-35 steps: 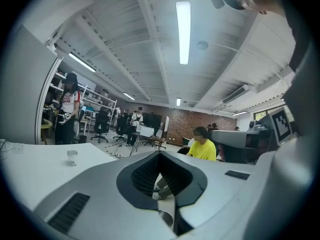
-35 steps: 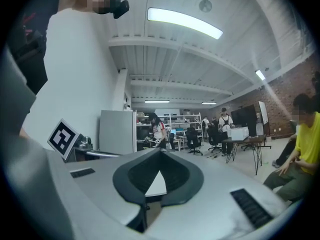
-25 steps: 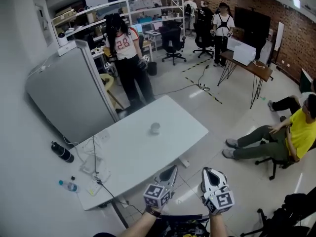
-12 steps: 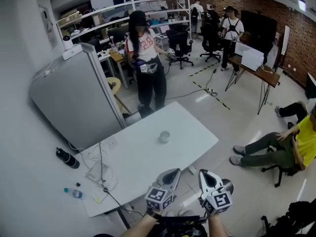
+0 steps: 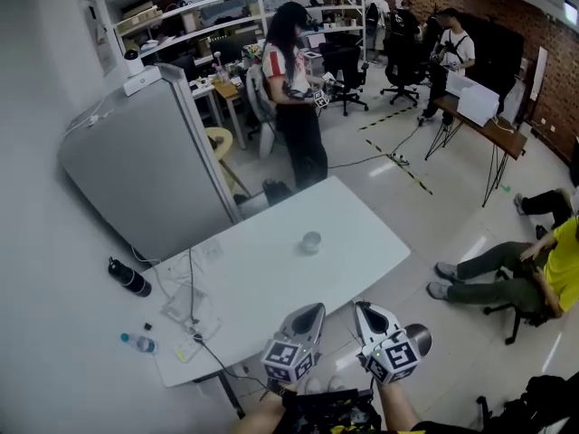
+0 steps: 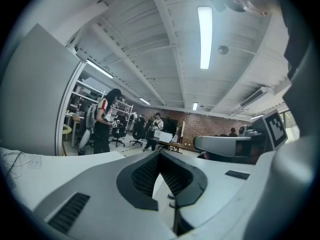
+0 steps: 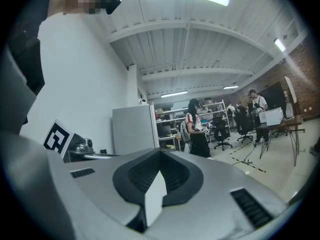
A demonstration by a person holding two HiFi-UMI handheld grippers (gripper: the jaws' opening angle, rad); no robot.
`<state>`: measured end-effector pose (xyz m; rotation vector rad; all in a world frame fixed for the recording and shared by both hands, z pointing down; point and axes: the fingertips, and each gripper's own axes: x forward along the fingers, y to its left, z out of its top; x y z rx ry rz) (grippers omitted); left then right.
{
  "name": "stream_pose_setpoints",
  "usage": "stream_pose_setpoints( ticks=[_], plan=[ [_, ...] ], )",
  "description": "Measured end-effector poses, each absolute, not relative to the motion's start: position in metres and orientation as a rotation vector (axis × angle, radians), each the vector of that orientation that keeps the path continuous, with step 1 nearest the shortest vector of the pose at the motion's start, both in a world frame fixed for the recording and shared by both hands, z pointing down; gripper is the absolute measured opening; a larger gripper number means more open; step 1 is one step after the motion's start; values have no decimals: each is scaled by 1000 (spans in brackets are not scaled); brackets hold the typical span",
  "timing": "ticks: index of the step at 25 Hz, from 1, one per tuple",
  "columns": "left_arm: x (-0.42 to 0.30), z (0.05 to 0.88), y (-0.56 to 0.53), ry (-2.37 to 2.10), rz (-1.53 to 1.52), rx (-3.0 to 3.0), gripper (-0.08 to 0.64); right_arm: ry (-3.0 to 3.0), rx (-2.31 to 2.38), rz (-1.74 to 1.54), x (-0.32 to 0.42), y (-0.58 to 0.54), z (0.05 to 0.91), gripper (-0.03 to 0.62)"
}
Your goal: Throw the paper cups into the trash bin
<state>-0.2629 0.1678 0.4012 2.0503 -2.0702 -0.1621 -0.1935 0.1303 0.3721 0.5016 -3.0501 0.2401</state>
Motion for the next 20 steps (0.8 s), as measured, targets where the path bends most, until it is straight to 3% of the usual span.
stream_pose_setpoints(
  ticks=[20],
  plan=[
    [-308, 414, 174, -2092, -215, 2002, 3, -3023, 562, 182, -223, 134, 371, 5]
  ],
)
